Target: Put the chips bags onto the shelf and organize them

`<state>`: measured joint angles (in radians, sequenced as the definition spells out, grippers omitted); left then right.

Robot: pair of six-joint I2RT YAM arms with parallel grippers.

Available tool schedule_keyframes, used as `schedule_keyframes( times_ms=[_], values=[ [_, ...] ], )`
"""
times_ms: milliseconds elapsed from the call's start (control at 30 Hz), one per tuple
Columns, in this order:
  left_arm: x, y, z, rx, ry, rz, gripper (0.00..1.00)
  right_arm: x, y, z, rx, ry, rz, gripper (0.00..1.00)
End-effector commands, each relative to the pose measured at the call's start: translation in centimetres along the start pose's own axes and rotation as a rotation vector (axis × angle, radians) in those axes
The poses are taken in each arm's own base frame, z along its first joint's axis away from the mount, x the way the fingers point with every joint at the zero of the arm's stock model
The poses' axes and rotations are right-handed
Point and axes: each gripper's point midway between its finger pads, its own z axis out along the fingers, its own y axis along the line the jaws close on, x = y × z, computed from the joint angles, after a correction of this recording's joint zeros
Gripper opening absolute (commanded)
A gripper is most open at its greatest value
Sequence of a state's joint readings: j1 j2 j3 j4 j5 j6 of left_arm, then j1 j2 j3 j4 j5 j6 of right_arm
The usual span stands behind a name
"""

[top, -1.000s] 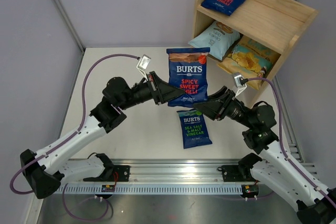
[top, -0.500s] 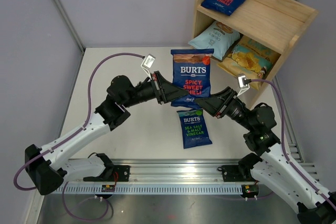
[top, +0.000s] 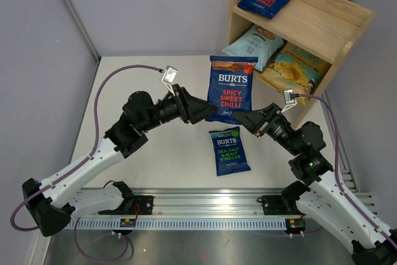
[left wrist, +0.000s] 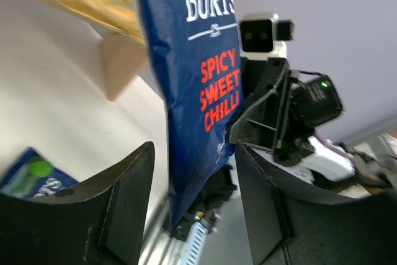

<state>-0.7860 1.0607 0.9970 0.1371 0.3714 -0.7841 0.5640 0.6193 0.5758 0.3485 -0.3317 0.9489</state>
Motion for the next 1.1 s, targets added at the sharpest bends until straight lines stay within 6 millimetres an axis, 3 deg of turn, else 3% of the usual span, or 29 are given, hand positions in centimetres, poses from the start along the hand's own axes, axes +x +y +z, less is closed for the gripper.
schedule_keyframes(
  times_ms=[0, 200, 233, 300, 333, 400, 433, 500, 533, 567, 633, 700, 733, 767, 833, 867, 1033, 1067],
  values=[
    [-4.2, 0.3, -2.2, -0.141, -0.172, 0.108, 0.58, -3.1, 1.6, 0.2, 0.019, -0.105, -0.02, 0.11],
    [-5.4, 3.8, -6.2, -0.392, -0.241, 0.195, 0.63, -6.5, 1.2, 1.4, 0.187, -0.167, -0.066, 0.09],
    [-5.1, 4.1, -7.2, -0.423, -0.237, 0.203, 0.66, -8.3, 3.0, 1.5, 0.176, -0.204, -0.084, 0.09],
    [-5.3, 4.9, -8.4, -0.483, -0.24, 0.242, 0.76, -9.4, 1.9, 2.2, 0.27, -0.21, -0.106, 0.11],
    [-4.7, 5.5, -9.1, -0.521, -0.211, 0.248, 0.77, -11.4, 3.3, 2.3, 0.29, -0.257, -0.115, 0.11],
    [-4.4, 6.4, -10.5, -0.598, -0.176, 0.273, 0.81, -13.5, 2.2, 3.7, 0.366, -0.295, -0.147, 0.12],
    [-4.3, 6.6, -10.9, -0.617, -0.167, 0.28, 0.96, -16.2, 3.7, 3.7, 0.368, -0.35, -0.163, 0.13],
    [-4.1, 6.7, -12.1, -0.651, -0.145, 0.294, 0.99, -18.0, 2.7, 5.4, 0.388, -0.341, -0.136, 0.12],
    [-4.0, 6.7, -12.4, -0.656, -0.141, 0.298, 0.99, -21.8, 3.3, 4.6, 0.386, -0.419, -0.141, 0.11],
    [-4.0, 6.5, -13.2, -0.656, -0.146, 0.306, 0.99, -22.2, 2.1, 5.9, 0.378, -0.385, -0.077, 0.1],
    [-3.6, 6.7, -14.3, -0.68, -0.128, 0.323, 0.99, -25.9, 1.2, 6.2, 0.41, -0.458, -0.066, 0.08],
    [-3.0, 7.2, -15.6, -0.722, -0.102, 0.337, 0.99, -28.1, 0.1, 6.2, 0.465, -0.512, -0.08, 0.09],
    [-2.8, 7.5, -16.1, -0.742, -0.088, 0.346, 0.99, -29.6, 0.7, 6.0, 0.491, -0.556, -0.093, 0.09],
    [-2.6, 7.9, -16.5, -0.765, -0.073, 0.361, 0.99, -30.8, -1.5, 6.1, 0.537, -0.568, -0.084, 0.09],
    [-1.8, 9.4, -18.0, -0.85, -0.032, 0.375, 0.99, -32.6, -1.3, 5.9, 0.548, -0.592, -0.078, 0.08],
    [-1.5, 9.8, -18.4, -0.871, -0.017, 0.385, 0.99, -33.1, -2.8, 6.2, 0.573, -0.591, -0.055, 0.08],
    [0.6, 12.7, -19.8, -0.95, 0.02, 0.426, 0.99, -36.2, -4.6, 5.0, 0.61, -0.653, 0.007, 0.09],
    [0.8, 13.3, -20.1, -0.976, 0.02, 0.432, 0.99, -36.4, -5.9, 5.1, 0.637, -0.643, 0.023, 0.08]
  ],
)
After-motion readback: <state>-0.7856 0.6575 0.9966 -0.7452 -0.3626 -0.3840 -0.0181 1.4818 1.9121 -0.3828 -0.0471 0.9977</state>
